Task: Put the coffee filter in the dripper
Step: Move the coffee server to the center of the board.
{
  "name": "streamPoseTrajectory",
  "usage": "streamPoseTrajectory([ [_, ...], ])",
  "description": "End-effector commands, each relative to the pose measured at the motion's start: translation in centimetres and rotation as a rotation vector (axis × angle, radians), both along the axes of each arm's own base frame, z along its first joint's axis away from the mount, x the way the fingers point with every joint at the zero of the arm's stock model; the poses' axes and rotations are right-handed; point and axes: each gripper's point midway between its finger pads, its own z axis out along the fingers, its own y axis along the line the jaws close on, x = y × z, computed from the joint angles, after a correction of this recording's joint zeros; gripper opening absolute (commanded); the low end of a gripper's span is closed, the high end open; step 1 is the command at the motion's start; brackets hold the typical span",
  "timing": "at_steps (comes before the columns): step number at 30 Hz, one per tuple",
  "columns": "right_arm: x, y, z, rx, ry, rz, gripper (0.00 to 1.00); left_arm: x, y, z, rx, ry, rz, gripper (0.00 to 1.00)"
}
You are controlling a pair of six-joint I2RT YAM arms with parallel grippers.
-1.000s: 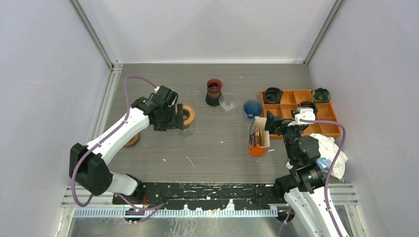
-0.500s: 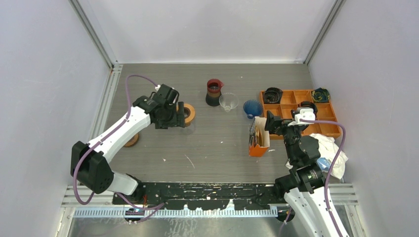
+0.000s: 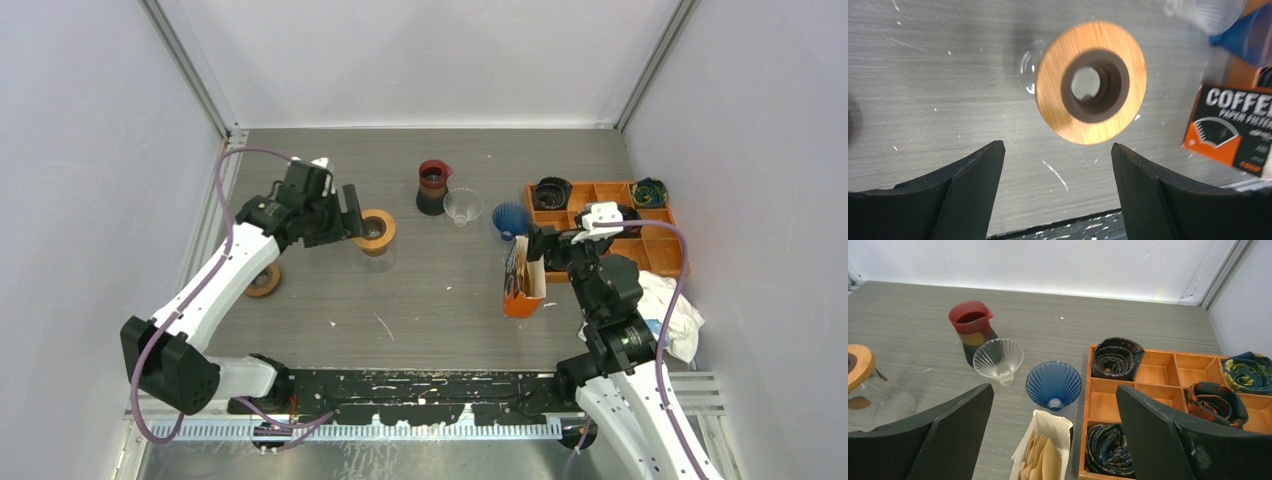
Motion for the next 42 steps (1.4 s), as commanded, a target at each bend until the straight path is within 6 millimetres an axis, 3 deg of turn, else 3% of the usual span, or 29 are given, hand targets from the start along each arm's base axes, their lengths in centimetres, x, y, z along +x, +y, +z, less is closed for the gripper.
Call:
streamPoseTrajectory([
  [1, -0.2, 0.9, 2.1, 0.011, -0.05, 0.048, 1.0, 2.8, 0.5, 2.6, -0.177, -0.091, 0.037, 0.81],
  [8, -0.2, 1.0, 1.6, 0.018, -0.042, 0.055, 1.0, 6.7, 1.7, 3.1, -0.403, -0.102, 0.121, 0.78],
  [13, -0.3, 1.1, 1.5, 0.019, -0.043, 0.062, 1.0, 9.6, 2.2, 0.9, -0.493, -0.051, 0.17, 0.76],
  [20, -0.4, 1.1, 1.4, 0.019, -0.046, 0.061, 1.0, 12.3, 1.5, -3.9, -0.565, 0.092, 0.199, 0.69],
  [29, -0.4, 1.0, 1.3, 0.019, -0.049, 0.059, 1.0, 11.2, 0.6, -8.9, -0.606, 0.239, 0.227, 0.62],
  [36, -0.4, 1.0, 1.4, 0.02, -0.053, 0.06, 1.0, 9.4, -0.9, -11.3, -0.594, 0.313, 0.203, 0.61],
  [42, -0.4, 1.1, 1.4, 0.02, -0.053, 0.065, 1.0, 7.8, -1.5, -12.1, -0.585, 0.335, 0.201, 0.61],
])
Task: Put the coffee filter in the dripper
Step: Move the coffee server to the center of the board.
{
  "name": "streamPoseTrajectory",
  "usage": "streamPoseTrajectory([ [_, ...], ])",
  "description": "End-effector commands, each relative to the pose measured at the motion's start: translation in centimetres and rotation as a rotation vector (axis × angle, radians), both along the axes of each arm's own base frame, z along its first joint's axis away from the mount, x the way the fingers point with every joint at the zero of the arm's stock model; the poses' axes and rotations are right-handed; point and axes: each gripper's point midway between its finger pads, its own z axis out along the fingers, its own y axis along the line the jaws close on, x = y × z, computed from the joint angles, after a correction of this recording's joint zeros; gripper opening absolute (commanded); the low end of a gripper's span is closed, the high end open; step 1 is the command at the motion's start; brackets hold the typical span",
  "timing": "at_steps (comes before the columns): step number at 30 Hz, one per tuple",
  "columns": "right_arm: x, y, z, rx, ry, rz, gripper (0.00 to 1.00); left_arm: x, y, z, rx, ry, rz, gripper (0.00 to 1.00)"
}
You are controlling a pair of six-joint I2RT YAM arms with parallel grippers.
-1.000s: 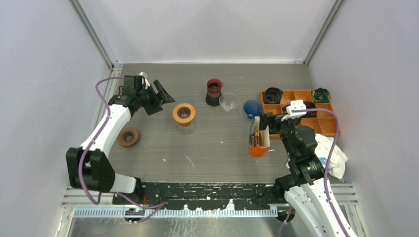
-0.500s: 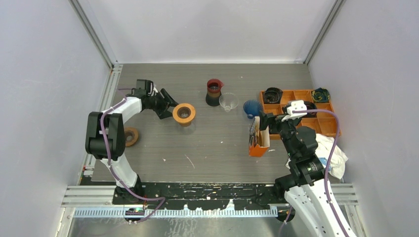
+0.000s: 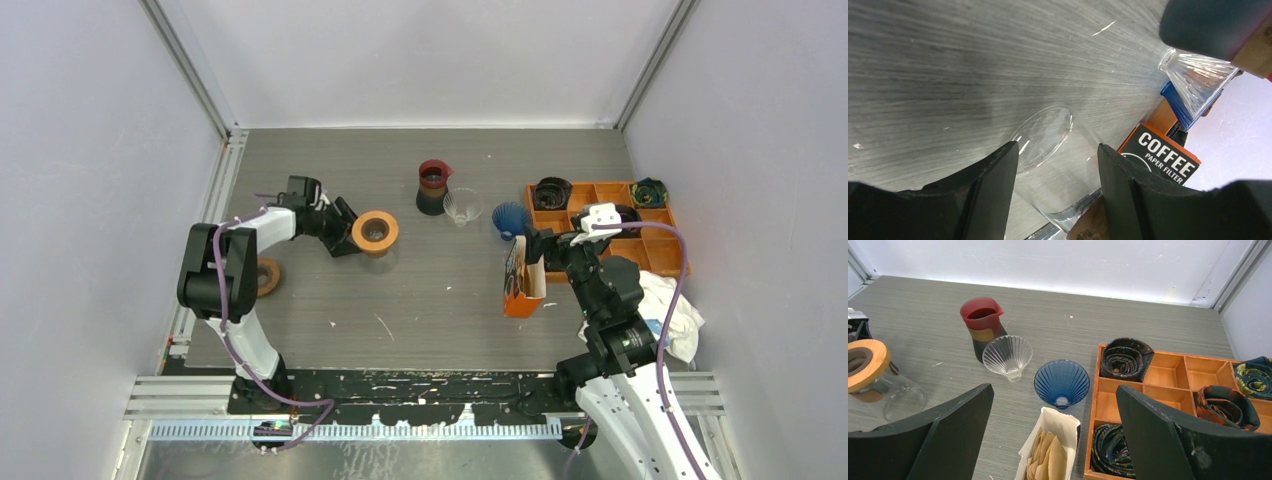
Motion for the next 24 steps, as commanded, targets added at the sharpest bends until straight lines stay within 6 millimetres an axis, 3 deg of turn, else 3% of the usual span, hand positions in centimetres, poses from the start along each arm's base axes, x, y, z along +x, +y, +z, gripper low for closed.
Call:
streamPoseTrajectory([
  [1, -0.1, 0.3, 1.7, 0.023, -0.062, 0.013, 1.0, -0.4, -1.0, 0.7, -0.037, -0.034, -0.022, 0.6],
  [15, 0.0, 0.7, 1.9, 0.022, -0.055, 0.035, 1.0, -3.1, -2.9, 0.5, -0.037, -0.022, -0.063, 0.6],
  [24, 0.6, 2.3, 2.3, 0.004, 0.005, 0.111, 1.0, -2.7, -0.4, 1.8, 0.071, -0.07, -0.015, 0.63],
])
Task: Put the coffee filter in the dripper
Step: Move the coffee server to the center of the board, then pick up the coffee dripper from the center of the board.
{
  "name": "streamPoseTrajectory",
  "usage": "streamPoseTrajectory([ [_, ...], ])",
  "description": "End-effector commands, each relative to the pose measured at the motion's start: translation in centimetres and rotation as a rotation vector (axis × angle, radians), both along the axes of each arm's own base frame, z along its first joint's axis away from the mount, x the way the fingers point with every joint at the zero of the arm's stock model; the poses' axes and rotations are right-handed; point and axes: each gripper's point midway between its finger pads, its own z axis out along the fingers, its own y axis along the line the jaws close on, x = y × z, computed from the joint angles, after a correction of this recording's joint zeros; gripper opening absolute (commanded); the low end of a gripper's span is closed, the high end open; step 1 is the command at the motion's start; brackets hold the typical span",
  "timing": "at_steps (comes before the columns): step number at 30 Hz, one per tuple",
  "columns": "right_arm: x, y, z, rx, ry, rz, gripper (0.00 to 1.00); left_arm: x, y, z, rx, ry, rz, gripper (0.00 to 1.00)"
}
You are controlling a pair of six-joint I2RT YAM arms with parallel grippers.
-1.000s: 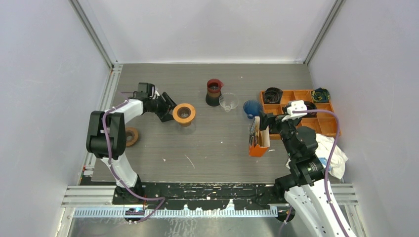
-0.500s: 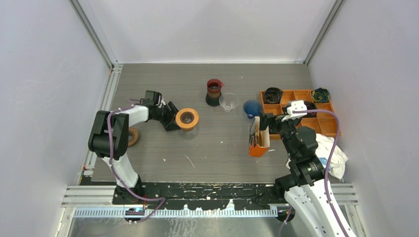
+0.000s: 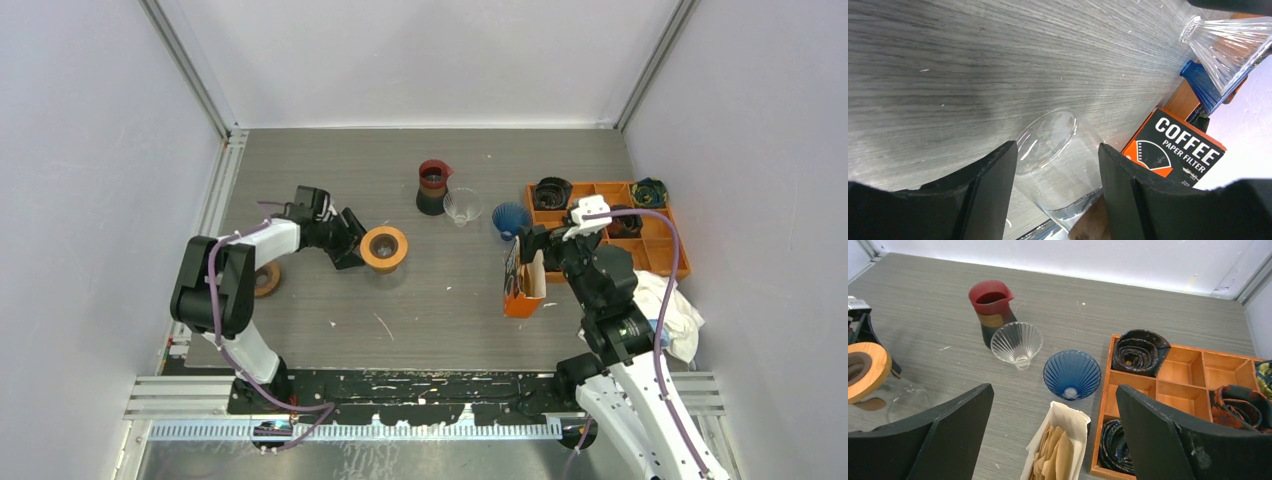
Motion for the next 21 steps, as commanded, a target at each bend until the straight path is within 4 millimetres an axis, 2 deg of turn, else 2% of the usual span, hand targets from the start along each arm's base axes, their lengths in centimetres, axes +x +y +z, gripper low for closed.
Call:
streamPoseTrajectory([
  [1, 0.2, 1.5, 3.2, 0.019, -0.037, 0.075, 1.0, 1.3, 1.6, 2.7, 0.049, -0.102, 0.025, 0.63],
  [8, 1.5, 3.7, 2.4, 0.005, 0.069, 0.17, 1.0, 1.4, 4.2, 4.4, 0.15, -0.152, 0.043, 0.68],
  [12, 3.1, 4.6, 1.4, 0.007, 0.167, 0.18, 1.0, 1.0, 6.4, 6.1, 0.245, -0.192, 0.065, 0.72],
  [17, 5.6, 5.6, -1.5, -0.013, 0.344, 0.171, 1.0, -0.1, 9.1, 9.6, 0.393, -0.268, 0.067, 0.76],
  [21, 7.5, 6.8, -2.8, -0.03, 0.434, 0.193, 1.0, -0.6, 11.0, 13.4, 0.502, -0.371, 0.065, 0.8],
])
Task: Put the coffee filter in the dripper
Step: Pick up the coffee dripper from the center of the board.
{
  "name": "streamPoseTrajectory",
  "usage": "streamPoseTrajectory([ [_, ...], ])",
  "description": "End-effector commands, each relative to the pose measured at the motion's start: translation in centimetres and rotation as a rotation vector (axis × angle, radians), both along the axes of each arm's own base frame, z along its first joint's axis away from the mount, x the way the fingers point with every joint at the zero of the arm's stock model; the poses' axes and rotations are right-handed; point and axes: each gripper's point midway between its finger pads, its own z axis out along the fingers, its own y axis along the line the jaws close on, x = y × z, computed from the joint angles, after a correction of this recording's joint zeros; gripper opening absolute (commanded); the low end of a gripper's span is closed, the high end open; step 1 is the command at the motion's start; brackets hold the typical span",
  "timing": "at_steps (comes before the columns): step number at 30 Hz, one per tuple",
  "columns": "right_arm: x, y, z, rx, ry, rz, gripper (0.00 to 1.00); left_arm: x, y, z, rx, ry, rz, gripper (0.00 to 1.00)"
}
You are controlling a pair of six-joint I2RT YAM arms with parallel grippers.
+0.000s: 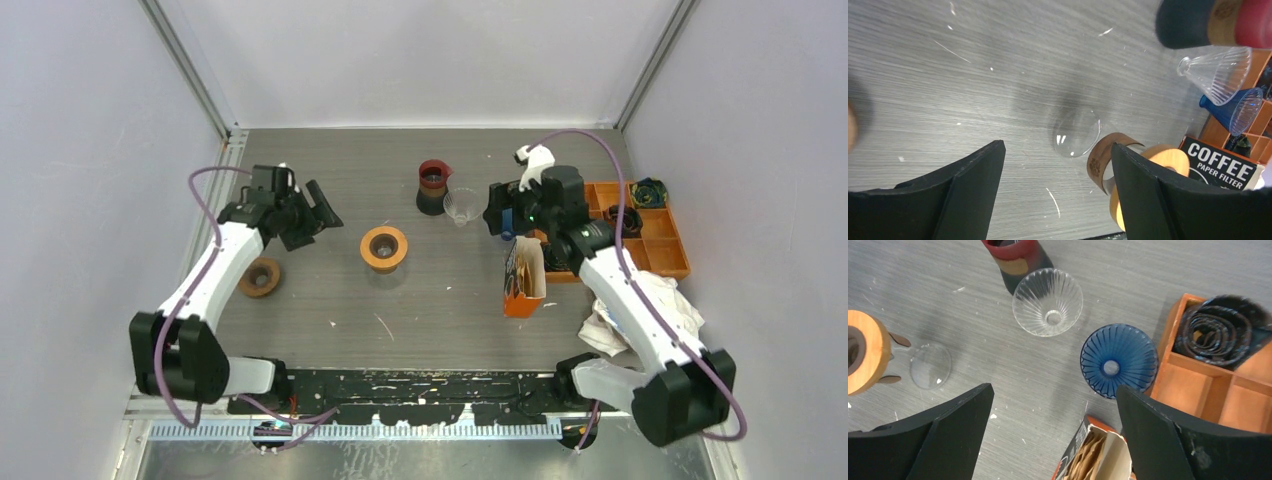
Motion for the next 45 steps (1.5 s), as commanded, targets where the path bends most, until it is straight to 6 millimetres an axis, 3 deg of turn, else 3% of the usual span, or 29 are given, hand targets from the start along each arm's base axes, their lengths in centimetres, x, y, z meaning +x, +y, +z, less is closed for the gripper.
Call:
streamPoseTrajectory([
  [1, 1.8, 1.7, 0.9, 0.018, 0.051, 0.037, 1.0, -0.7, 3.3, 5.6, 0.183, -0.146, -0.005, 0.82],
  [7, 5.3, 3.1, -0.2, -0.01, 0.106, 0.062, 0.96, -1.6, 4.8, 9.8, 0.29, -0.243, -0.055, 0.86],
  [10, 7.1, 3.5, -0.9, -0.038, 0.126, 0.07, 0.92, -2.4, 5.3, 10.5, 0.336, -0.248, -0.074, 0.93],
  [24, 13.8, 4.4, -7.2, -0.033, 0.268, 0.102, 0.65, -3.2, 6.9, 8.7, 0.458, -0.27, -0.066, 0.99],
  [28, 14.7, 4.6, -8.6, -0.022, 0.295, 0.117, 0.59, -3.3, 7.8, 8.7, 0.504, -0.264, -0.039, 0.99],
  [37, 15.2, 4.7, -11.5, -0.018, 0.353, 0.14, 0.5, -3.2, 7.8, 8.5, 0.507, -0.266, -0.041, 0.99],
  [45, 14.6, 5.1, -11.9, 0.001, 0.376, 0.175, 0.27, -3.2, 7.3, 8.5, 0.487, -0.282, -0.062, 0.99],
])
